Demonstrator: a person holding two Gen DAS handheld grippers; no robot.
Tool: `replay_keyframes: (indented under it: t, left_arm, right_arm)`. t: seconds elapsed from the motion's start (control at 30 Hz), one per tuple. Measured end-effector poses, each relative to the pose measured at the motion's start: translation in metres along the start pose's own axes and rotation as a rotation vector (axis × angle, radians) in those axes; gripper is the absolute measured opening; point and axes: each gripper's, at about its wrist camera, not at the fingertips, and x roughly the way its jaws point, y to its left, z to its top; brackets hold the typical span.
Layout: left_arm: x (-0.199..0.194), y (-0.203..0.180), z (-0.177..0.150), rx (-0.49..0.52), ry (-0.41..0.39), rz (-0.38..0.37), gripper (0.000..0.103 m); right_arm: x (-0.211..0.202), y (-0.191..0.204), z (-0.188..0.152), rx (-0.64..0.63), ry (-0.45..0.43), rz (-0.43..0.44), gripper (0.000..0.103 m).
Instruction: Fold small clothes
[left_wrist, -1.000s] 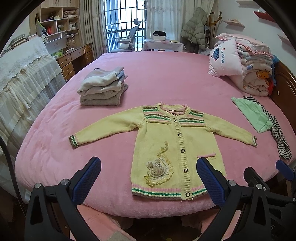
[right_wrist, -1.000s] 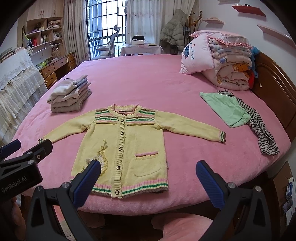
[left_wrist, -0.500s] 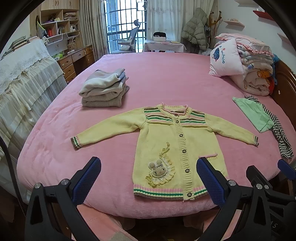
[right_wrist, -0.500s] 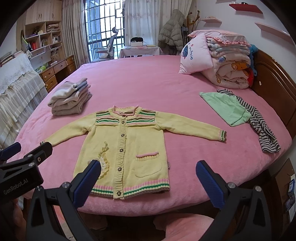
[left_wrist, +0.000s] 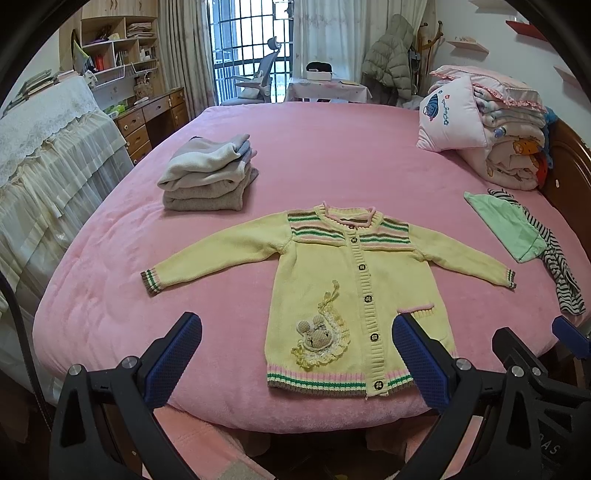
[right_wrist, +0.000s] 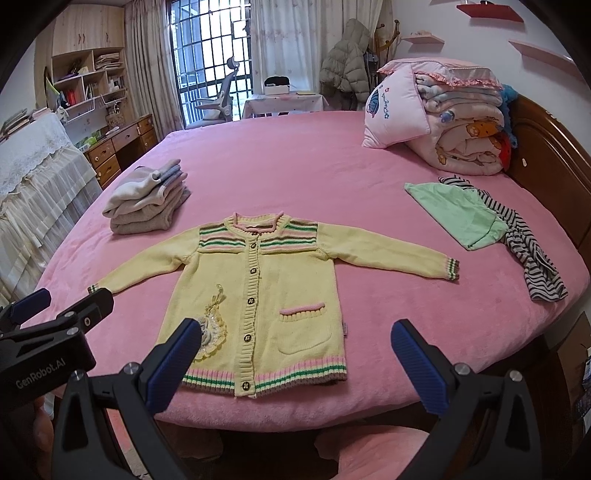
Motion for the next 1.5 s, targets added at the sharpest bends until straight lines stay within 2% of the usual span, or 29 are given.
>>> replay_keyframes:
  t: [0.3,0.87,1.07,1.23,1.5]
  left_arm:
    - [0.002,0.0,-0.005,-0.004,0.009,0.0,0.102]
    - [0.004,0.006,-0.006,-0.022,0.024,-0.009,0.102]
    - [0.009,0.022,0.001,-0.079,0.018,-0.04,0.102]
    - [0.014,0.034,0.006,-0.102,0.018,-0.018,0.102]
    - [0.018,0.041,0.013,-0.079,-0.003,-0.011,0.102]
  right_arm:
    - [0.002,0.002,-0.002,0.002,0.008,0.041,0.103]
    - [0.003,0.001,-0.002,0.004,0.018,0.026,0.103]
    - [0.005,0.008,0.001,-0.012,0.016,0.013,0.103]
    - [0.008,0.017,0.007,-0.031,0.003,0.003,0.103]
    - [0.009,0.034,0.017,-0.08,-0.038,-0.015,0.103]
